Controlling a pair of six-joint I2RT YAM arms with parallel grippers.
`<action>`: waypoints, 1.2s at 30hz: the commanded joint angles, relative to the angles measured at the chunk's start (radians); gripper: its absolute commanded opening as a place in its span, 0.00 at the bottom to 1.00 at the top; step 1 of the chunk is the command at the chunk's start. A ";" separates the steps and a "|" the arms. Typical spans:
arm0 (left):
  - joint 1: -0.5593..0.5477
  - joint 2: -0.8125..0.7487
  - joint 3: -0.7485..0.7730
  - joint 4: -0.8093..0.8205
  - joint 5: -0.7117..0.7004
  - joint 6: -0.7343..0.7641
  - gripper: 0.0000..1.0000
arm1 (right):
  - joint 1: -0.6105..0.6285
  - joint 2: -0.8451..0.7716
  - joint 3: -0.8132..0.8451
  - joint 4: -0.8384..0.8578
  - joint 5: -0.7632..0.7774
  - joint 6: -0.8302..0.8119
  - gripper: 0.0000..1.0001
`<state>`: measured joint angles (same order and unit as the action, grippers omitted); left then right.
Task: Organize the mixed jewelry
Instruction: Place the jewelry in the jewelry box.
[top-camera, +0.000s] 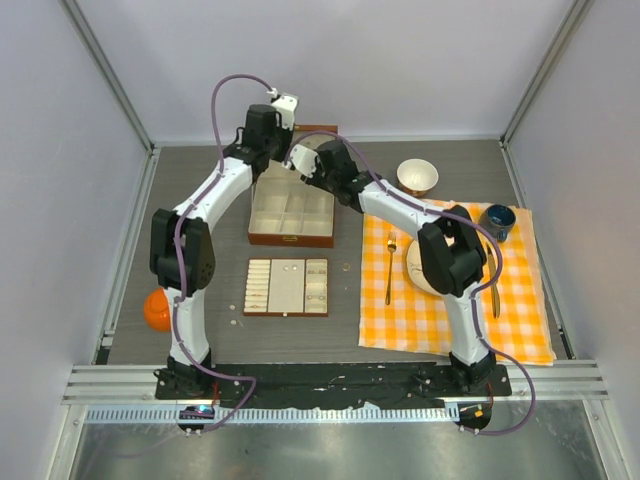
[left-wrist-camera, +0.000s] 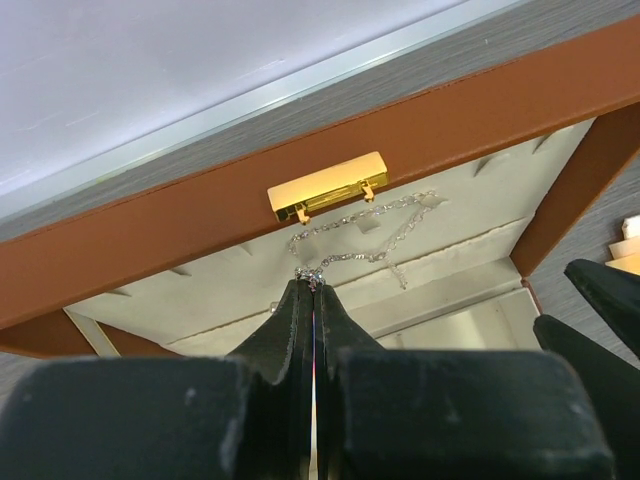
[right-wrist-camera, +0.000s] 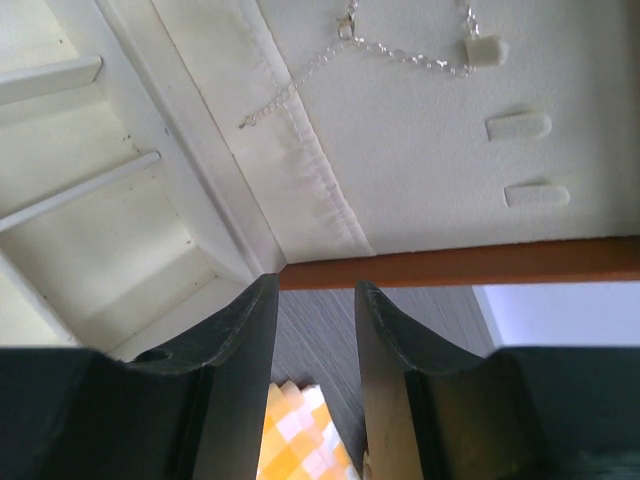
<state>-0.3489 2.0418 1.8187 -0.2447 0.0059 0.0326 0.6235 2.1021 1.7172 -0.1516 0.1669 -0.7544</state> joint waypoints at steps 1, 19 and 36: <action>0.008 -0.003 0.045 0.002 0.045 -0.008 0.00 | 0.010 0.025 0.067 0.075 0.037 -0.052 0.42; 0.013 0.001 0.056 -0.008 0.081 -0.003 0.00 | 0.024 0.124 0.122 0.122 0.072 -0.129 0.43; 0.013 0.000 0.060 -0.018 0.095 -0.003 0.00 | 0.027 0.188 0.163 0.135 0.086 -0.148 0.42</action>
<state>-0.3111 2.0556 1.8294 -0.2974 0.0360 0.0441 0.6312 2.2566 1.8347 -0.0521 0.2501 -0.8711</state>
